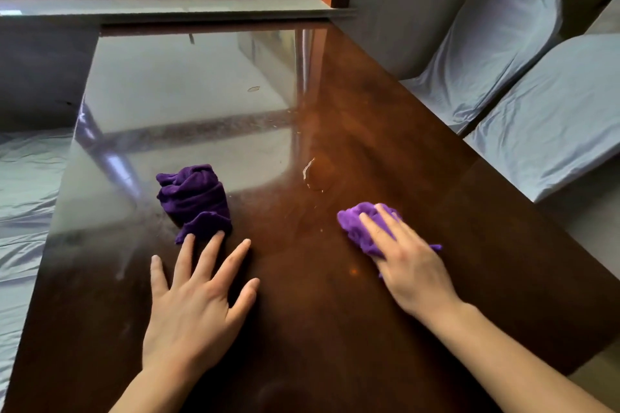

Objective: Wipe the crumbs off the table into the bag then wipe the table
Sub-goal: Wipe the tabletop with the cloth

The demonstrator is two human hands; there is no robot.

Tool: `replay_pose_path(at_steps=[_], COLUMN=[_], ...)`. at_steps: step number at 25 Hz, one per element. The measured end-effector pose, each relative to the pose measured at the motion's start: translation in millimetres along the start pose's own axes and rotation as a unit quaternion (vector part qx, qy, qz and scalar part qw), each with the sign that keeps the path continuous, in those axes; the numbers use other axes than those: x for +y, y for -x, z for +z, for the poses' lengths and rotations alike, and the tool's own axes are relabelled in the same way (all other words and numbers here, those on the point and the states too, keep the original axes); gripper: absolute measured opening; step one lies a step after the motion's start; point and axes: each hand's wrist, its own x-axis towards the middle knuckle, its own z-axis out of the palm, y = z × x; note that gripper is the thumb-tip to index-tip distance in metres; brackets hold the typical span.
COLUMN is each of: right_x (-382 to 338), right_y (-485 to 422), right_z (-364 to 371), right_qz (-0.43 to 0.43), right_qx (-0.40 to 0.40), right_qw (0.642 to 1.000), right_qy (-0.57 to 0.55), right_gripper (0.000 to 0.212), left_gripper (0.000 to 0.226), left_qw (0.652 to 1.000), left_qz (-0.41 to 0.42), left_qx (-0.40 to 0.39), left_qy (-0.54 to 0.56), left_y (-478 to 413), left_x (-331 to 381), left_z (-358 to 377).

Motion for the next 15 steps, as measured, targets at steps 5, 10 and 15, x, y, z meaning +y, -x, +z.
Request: replay_pose_path(at_steps=[5,10,15], right_x=[5,-30,-56], right_y=[-91,-109,-66], right_z=[5,17,12], right_qz=[0.193,0.122,-0.096], right_qx=[-0.001,-0.038,-0.076], right_qw=[0.980,0.991,0.991], right_qy=[-0.040,-0.037,-0.055], right_gripper=[0.049,0.046,0.046], left_gripper=[0.059,0.059,0.059], left_qw=[1.000,1.000,1.000], left_qz=[-0.017,-0.019,-0.016], left_qx=[0.006,0.004,0.009], left_qy=[-0.007,-0.006,-0.007], left_y=[-3,-2,-1], left_x=[3,3,2], left_z=[2,0,1])
